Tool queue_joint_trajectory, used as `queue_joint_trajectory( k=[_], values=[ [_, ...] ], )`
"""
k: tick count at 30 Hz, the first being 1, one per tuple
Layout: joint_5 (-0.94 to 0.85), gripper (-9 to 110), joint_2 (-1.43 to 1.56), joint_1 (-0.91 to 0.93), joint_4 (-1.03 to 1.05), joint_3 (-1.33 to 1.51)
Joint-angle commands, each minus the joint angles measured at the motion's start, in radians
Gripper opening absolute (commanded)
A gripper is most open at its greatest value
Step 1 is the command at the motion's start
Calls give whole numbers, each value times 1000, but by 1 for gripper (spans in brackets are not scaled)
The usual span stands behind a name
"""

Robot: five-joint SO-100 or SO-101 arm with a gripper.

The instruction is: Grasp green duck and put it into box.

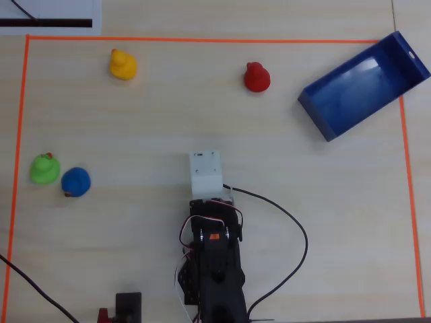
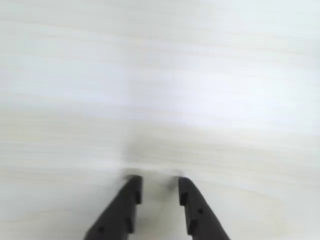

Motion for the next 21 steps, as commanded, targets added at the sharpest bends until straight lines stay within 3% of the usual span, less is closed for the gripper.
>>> queue_joint_trajectory(
  k=[1, 6, 12, 21],
  values=[
    [-8, 10, 3, 12, 15, 3],
    [-8, 6, 3, 12, 15, 3],
    [-8, 11, -35, -23, -9, -55],
    [3, 21, -505, -190, 11, -565]
  ],
)
